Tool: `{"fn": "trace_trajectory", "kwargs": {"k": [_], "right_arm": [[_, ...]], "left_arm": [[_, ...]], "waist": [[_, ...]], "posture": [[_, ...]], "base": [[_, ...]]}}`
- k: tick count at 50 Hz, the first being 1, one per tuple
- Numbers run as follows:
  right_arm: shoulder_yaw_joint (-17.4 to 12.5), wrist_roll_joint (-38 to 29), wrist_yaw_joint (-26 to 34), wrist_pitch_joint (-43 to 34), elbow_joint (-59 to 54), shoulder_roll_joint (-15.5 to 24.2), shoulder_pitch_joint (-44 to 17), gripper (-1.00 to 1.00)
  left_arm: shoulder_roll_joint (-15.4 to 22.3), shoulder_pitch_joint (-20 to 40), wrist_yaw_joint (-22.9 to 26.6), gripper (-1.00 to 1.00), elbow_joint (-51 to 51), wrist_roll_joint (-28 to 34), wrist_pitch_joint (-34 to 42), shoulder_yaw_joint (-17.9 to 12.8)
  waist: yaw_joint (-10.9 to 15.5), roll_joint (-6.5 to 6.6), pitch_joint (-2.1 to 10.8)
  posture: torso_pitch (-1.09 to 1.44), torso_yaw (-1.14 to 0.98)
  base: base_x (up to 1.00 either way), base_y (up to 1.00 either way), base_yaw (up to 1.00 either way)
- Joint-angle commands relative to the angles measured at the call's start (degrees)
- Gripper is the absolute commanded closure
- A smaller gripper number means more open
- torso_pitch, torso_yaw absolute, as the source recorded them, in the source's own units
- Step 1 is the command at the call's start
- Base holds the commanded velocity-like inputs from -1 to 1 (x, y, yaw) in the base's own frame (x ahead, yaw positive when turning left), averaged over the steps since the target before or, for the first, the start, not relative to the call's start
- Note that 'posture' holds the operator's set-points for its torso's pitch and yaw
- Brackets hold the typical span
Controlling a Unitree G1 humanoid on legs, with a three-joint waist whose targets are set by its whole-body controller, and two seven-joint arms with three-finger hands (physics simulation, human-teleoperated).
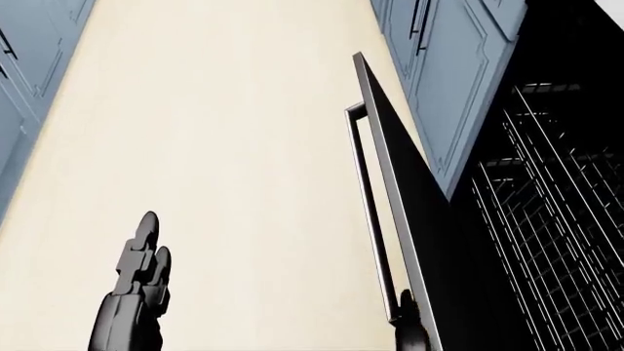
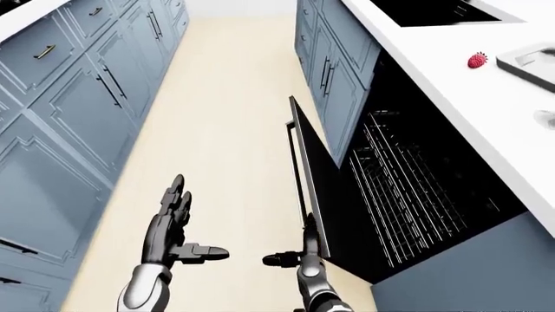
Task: Close the dishwasher door
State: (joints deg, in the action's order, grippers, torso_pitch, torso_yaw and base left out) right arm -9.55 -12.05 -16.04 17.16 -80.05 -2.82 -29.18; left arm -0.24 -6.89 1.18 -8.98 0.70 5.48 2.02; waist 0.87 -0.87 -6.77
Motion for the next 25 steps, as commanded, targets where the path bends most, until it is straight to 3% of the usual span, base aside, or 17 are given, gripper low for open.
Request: {"fn": "trace_trajectory", "kwargs": {"k": [1,25], "right_arm": [[0.2,0.0,-1.7,1.8,1.4,0.1,-1.3,-1.0],[1.6,-1.2,-9.2,2.9,1.7,1.0,-2.2,-1.0]], "left_arm": [[0.0,0.8,0.0,-1.0,-2.4,-0.1,-1.7,0.0],[0.0,0.6,0.1,-1.0,-3.2,-0.3,-1.3,0.0]], "waist": [[0.0,0.08,1.23],[0.1,0.43,1.16]], "posture": [[0.15,0.0],[0.15,0.0]], "base": [[0.0,0.0,0.0],[0.0,0.0,0.0]]}}
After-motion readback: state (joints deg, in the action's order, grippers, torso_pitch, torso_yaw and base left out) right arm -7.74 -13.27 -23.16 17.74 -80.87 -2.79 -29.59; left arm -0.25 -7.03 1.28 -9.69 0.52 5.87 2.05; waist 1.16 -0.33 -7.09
